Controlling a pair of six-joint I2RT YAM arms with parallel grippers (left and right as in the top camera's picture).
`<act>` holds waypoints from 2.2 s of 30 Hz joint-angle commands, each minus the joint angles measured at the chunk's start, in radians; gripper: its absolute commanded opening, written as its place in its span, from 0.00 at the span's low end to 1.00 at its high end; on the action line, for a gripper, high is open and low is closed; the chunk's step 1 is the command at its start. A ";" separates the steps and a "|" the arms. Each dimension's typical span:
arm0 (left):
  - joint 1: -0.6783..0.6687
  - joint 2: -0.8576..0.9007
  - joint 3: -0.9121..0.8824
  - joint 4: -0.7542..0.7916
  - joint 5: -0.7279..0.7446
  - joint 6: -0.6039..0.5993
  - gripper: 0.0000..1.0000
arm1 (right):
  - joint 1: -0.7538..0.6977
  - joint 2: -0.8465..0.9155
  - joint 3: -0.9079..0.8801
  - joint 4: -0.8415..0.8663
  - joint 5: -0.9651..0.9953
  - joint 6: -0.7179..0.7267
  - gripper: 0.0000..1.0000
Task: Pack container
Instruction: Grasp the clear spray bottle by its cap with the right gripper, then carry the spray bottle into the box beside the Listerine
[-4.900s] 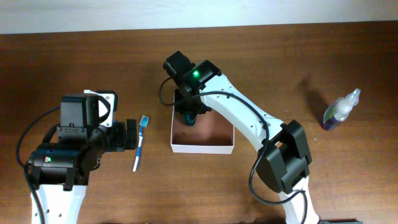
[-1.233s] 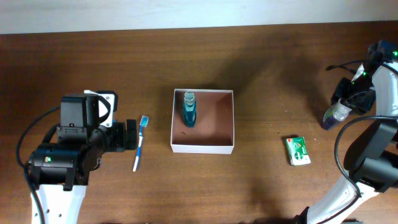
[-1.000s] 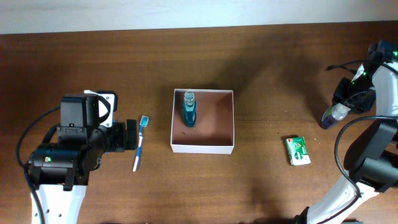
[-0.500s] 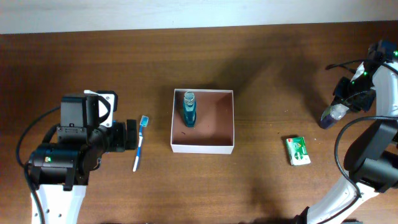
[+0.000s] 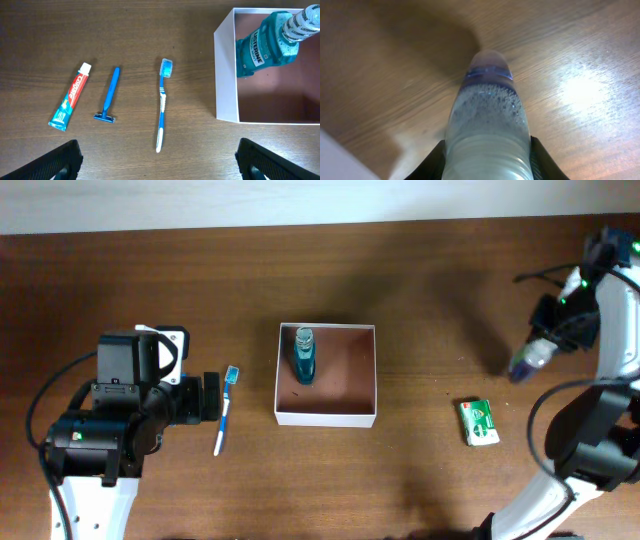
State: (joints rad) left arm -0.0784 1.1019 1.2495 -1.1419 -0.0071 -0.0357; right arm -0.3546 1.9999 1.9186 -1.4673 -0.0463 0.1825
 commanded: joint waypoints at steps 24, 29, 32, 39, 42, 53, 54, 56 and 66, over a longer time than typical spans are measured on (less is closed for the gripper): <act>0.000 -0.002 0.013 -0.003 0.008 -0.009 0.99 | 0.905 0.109 0.386 -0.067 0.126 0.348 0.04; 0.000 -0.002 0.013 -0.004 0.008 -0.009 0.99 | 0.905 0.209 0.385 -0.014 0.116 0.351 0.04; 0.000 -0.002 0.013 -0.004 0.008 -0.009 0.99 | 0.905 0.237 0.385 0.013 0.096 0.351 0.04; 0.000 -0.002 0.013 -0.003 0.008 -0.009 0.99 | 0.905 0.286 0.381 0.025 0.083 0.350 0.04; 0.001 -0.002 0.013 -0.003 0.008 -0.009 0.99 | 0.905 0.286 0.380 0.024 0.080 0.350 0.25; 0.000 -0.002 0.013 -0.003 0.008 -0.009 0.99 | 0.905 0.276 0.382 -0.012 0.085 0.317 0.50; 0.001 -0.002 0.013 -0.003 0.008 -0.009 0.99 | 0.904 0.264 0.387 -0.021 0.084 0.302 0.50; 0.000 -0.002 0.013 -0.003 0.008 -0.009 0.99 | 0.903 0.219 0.402 -0.033 0.093 0.286 0.50; 0.000 -0.002 0.013 -0.003 0.008 -0.009 0.99 | 0.759 -0.172 0.502 -0.100 0.186 0.214 0.85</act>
State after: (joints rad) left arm -0.0784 1.1019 1.2495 -1.1446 -0.0074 -0.0357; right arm 0.5152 1.9903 2.3848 -1.5425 0.0956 0.4187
